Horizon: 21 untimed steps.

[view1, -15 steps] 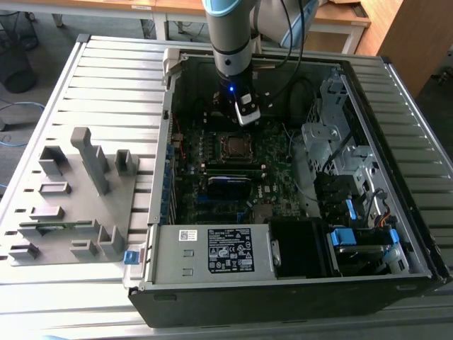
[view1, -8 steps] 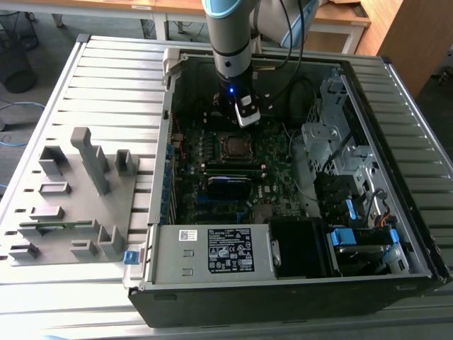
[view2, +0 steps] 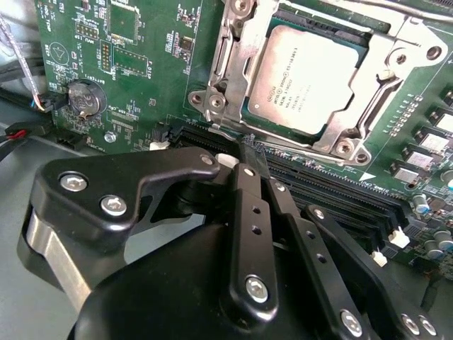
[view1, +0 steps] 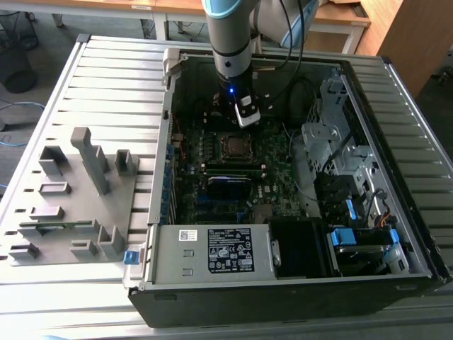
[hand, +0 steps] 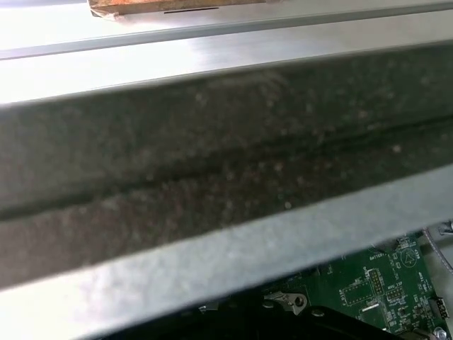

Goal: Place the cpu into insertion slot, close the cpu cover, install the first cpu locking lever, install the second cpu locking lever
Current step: 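Install the first cpu locking lever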

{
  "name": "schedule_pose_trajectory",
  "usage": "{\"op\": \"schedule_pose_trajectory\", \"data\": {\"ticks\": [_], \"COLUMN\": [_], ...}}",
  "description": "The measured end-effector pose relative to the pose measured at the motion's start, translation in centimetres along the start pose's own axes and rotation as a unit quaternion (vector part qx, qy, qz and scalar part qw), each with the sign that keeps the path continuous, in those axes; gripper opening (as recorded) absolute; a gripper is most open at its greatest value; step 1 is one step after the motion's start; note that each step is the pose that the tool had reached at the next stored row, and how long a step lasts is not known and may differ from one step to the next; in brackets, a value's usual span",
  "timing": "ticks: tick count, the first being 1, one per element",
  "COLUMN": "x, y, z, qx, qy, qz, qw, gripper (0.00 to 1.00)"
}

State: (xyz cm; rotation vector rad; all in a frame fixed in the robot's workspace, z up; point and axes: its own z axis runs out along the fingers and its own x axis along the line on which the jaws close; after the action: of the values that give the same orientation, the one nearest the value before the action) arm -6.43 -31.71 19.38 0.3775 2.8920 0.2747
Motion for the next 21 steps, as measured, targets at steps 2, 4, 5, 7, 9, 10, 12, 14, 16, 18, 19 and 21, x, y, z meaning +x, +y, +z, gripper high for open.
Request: {"op": "schedule_pose_trajectory", "data": {"ticks": [2, 4, 5, 7, 9, 10, 12, 14, 16, 18, 19, 21], "x": [0.00, 0.00, 0.00, 0.00, -0.01, -0.01, -0.01, -0.01, 0.01, 0.02, 0.03, 0.04], "y": [0.01, 0.02, 0.02, 0.02, 0.03, 0.05, 0.09, 0.15, 0.21, 0.23, 0.23, 0.23], "z": [0.00, 0.00, 0.00, -0.01, -0.06, -0.09, -0.14, -0.17, -0.16, -0.17, -0.16, -0.15], "qx": [-0.0004, -0.0007, -0.0007, -0.0006, -0.0005, -0.0007, -0.0012, -0.0017, -0.0022, -0.0034, -0.0041, -0.0043], "qy": [0.0001, 0.0002, 0.0002, 0.0002, 0.0002, 0.0002, 0.0002, 0.0003, 0.0004, 0.0006, 0.0006, 0.0005], "qz": [0.000, 0.000, 0.000, 0.001, 0.001, 0.001, 0.001, 0.001, 0.001, 0.002, 0.002, 0.002], "qw": [1.00000, 1.00000, 1.00000, 1.00000, 1.00000, 1.00000, 1.00000, 1.00000, 1.00000, 0.99999, 0.99999, 0.99999], "gripper": [0.10, 0.10, 0.10, 0.10, 0.10, 0.10, 0.10, 0.10, 0.10, 0.10, 0.10, 0.10]}}
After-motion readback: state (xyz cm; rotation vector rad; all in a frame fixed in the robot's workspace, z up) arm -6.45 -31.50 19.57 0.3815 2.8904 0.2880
